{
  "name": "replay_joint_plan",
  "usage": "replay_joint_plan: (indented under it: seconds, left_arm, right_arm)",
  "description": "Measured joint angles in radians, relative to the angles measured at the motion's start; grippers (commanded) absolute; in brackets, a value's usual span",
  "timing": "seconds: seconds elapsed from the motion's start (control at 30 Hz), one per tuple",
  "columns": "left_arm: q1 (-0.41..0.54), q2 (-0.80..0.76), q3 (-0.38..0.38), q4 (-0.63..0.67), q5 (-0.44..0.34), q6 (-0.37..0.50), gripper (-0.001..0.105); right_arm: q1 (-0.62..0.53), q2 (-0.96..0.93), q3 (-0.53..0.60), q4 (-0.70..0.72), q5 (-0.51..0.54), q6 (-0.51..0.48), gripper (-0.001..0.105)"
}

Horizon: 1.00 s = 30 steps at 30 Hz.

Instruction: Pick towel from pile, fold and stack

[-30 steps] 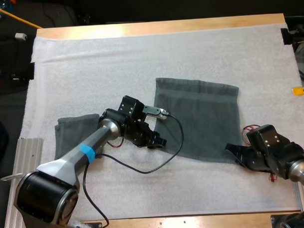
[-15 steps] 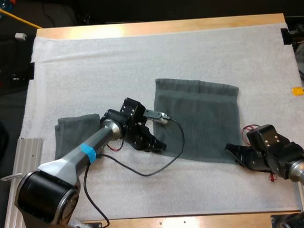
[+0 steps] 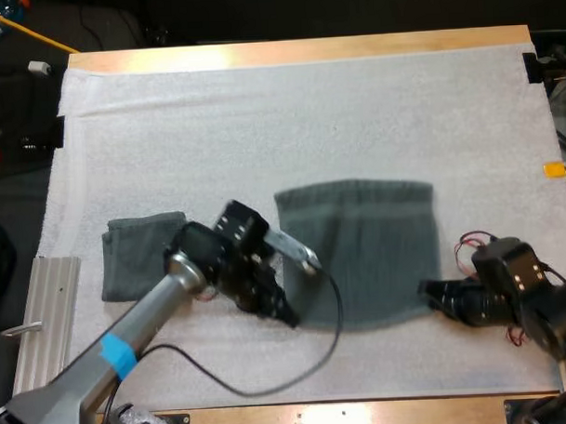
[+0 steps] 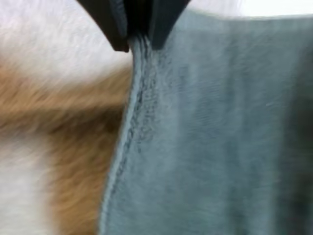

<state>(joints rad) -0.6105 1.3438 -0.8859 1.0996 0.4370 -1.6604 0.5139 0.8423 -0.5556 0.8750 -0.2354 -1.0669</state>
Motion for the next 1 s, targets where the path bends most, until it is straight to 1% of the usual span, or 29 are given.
replay_joint_plan:
  seconds: [0.1,0.27,0.33,0.43,0.57,0.63,0.7,0.8,0.9,0.93,1.0]
  left_arm:
    - [-0.076,-0.029,0.0,0.034,-0.006,0.0,0.0]
    - [-0.18,-0.087,0.0,0.098,-0.006,-0.009,0.0]
    - [-0.2,-0.101,0.0,0.106,-0.006,-0.009,0.0]
    - [-0.202,-0.102,0.003,0.091,-0.006,-0.002,0.0]
    - [-0.161,-0.102,0.023,-0.011,0.006,0.012,0.0]
    - [-0.12,-0.099,0.029,-0.063,0.037,0.015,0.0]
    - [-0.066,-0.087,0.029,-0.112,0.081,0.015,0.0]
    - [0.009,-0.049,0.029,-0.167,0.151,0.013,0.0]
    - [0.072,0.01,0.029,-0.214,0.237,0.008,0.0]
    - [0.088,0.031,0.029,-0.225,0.249,0.007,0.0]
    - [0.115,0.08,0.029,-0.233,0.276,0.007,0.0]
  right_arm:
    - [0.082,-0.056,-0.018,0.09,0.009,0.034,0.0]
    - [0.214,-0.128,-0.019,0.19,0.019,0.11,0.0]
    - [0.255,-0.15,-0.019,0.203,0.024,0.154,0.0]
    - [0.302,-0.159,-0.019,0.206,0.042,0.196,0.0]
    - [0.315,-0.144,-0.008,0.176,0.115,0.244,0.0]
    - [0.315,-0.127,0.016,0.114,0.128,0.311,0.0]
    - [0.315,-0.108,0.043,0.041,0.135,0.367,0.0]
    - [0.309,-0.071,0.089,-0.107,0.135,0.445,0.0]
    - [0.267,-0.027,0.118,-0.22,0.144,0.529,0.0]
    - [0.247,-0.013,0.124,-0.248,0.148,0.553,0.0]
    - [0.197,0.011,0.131,-0.293,0.15,0.569,0.0]
